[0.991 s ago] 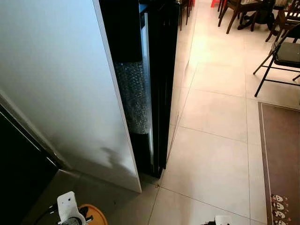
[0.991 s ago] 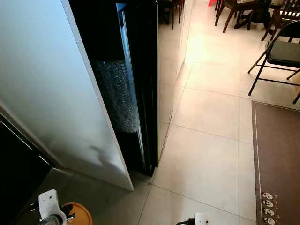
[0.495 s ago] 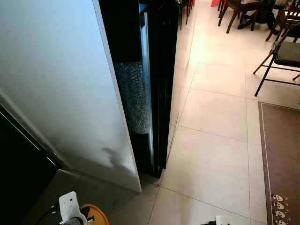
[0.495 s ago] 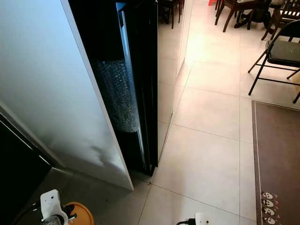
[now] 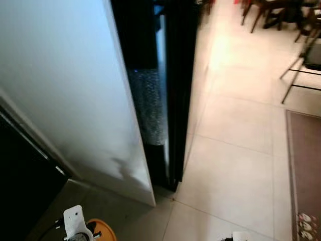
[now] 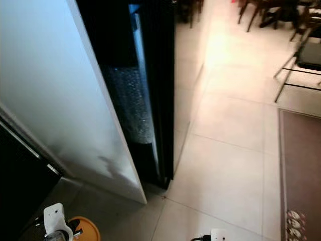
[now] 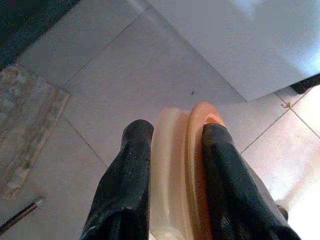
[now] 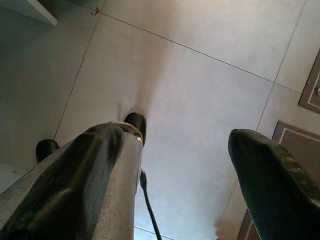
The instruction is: Restocking fridge
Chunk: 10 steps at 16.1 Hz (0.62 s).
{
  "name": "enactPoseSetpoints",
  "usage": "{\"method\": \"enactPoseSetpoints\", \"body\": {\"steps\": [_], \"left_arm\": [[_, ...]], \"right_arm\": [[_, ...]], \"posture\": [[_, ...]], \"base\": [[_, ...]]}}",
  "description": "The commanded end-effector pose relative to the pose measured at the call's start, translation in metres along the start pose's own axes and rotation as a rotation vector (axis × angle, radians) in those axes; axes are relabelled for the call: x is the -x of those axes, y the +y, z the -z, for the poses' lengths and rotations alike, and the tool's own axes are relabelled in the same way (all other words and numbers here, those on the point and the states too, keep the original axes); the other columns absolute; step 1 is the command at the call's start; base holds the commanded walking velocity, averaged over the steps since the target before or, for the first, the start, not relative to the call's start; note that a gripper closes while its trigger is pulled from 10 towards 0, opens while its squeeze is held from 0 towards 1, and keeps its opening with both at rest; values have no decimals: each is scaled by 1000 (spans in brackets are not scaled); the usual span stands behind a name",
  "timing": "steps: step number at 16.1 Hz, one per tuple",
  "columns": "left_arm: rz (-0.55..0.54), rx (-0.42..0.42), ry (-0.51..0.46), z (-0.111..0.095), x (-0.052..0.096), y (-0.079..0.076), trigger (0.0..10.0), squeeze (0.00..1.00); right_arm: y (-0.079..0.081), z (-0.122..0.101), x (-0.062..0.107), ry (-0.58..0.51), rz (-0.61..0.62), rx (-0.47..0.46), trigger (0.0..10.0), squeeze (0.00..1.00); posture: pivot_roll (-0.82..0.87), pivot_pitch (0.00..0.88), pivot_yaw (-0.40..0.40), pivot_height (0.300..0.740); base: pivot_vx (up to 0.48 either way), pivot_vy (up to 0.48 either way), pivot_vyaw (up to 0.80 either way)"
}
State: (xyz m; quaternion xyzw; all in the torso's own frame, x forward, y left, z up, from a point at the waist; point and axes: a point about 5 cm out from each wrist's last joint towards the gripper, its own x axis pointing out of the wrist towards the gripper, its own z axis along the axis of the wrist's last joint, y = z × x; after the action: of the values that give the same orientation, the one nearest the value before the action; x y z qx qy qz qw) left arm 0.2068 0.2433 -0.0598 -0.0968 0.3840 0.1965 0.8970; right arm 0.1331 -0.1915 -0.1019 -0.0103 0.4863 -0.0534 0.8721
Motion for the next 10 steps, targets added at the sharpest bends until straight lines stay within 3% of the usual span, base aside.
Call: {"method": "enactPoseSetpoints", "body": {"steps": [1, 5, 10], "left_arm": [[-29, -10, 19, 5, 1, 9, 10000, 0], [-32, -13, 18, 4, 1, 8, 10000, 0], [-38, -21, 18, 4, 1, 7, 10000, 0]], "right_arm": [[5, 7, 1, 25, -10, -12, 10000, 0], [5, 7, 1, 24, -8, -15, 10000, 0], [4, 8, 2, 8, 35, -117, 10000, 0]], "posture": [[-59, 83, 57, 740], [-61, 82, 57, 740], [-66, 83, 55, 740]], "base": [[304, 0, 0], [302, 0, 0], [0, 0, 0]]}}
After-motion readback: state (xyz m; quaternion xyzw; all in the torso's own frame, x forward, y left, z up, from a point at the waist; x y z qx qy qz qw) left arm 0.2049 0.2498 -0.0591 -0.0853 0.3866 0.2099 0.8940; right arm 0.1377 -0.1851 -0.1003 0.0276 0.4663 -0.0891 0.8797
